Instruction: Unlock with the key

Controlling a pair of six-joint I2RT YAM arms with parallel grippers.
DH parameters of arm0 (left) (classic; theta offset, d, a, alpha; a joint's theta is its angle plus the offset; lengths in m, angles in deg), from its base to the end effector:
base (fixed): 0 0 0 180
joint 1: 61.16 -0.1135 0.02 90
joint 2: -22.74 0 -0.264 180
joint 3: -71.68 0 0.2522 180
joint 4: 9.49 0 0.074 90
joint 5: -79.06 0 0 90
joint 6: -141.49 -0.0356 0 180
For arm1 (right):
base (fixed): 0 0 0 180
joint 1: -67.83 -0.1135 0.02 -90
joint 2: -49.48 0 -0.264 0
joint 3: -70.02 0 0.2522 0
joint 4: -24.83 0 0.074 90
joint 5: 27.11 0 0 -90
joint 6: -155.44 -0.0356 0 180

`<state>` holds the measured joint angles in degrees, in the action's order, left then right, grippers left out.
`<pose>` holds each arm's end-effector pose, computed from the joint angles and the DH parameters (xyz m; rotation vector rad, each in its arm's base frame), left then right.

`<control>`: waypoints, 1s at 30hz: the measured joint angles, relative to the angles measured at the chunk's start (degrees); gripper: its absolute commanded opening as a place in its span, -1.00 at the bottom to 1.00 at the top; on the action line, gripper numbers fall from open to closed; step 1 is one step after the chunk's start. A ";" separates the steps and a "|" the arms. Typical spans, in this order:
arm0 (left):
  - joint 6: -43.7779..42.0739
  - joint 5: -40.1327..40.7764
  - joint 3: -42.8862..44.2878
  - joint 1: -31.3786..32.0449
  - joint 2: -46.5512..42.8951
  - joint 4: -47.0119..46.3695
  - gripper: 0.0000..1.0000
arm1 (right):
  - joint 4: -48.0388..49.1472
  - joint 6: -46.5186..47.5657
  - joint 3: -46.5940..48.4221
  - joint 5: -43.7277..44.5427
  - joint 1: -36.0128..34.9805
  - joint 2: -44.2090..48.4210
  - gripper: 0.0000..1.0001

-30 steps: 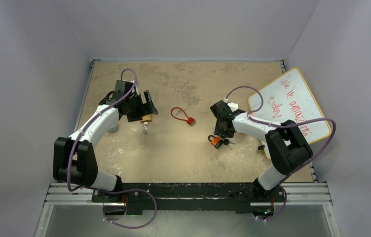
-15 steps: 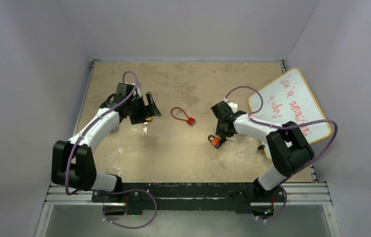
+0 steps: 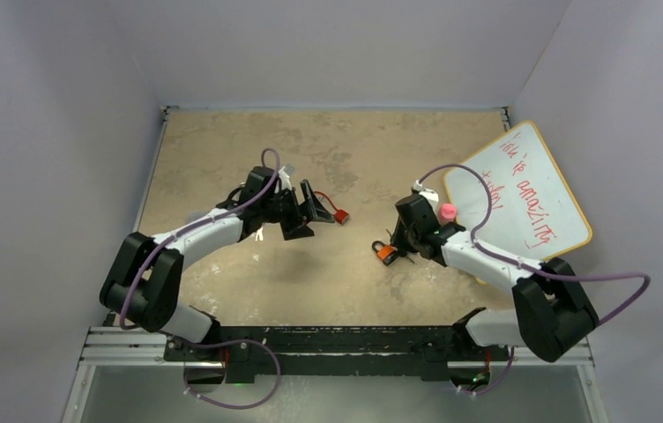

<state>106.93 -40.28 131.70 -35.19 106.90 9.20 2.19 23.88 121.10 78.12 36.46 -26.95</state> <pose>0.2623 -0.1472 0.2016 -0.3680 2.5487 -1.2362 0.2256 0.1266 0.1816 0.3339 2.3659 0.2880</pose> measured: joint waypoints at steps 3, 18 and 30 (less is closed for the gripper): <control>2.51 -0.96 0.13 1.03 2.60 -4.68 0.67 | 0.81 0.15 -0.37 -0.81 0.00 2.91 -0.76; 4.50 -0.79 5.46 9.94 17.59 -19.96 0.17 | 7.02 4.33 -1.79 -12.44 0.00 4.50 -0.75; 8.96 0.81 9.16 14.19 24.39 -24.44 -0.56 | 8.83 5.40 -2.21 -16.39 0.00 4.48 -0.75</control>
<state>115.90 -39.47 140.86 -21.00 131.29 -15.23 11.02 29.28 118.90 61.72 36.46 -22.47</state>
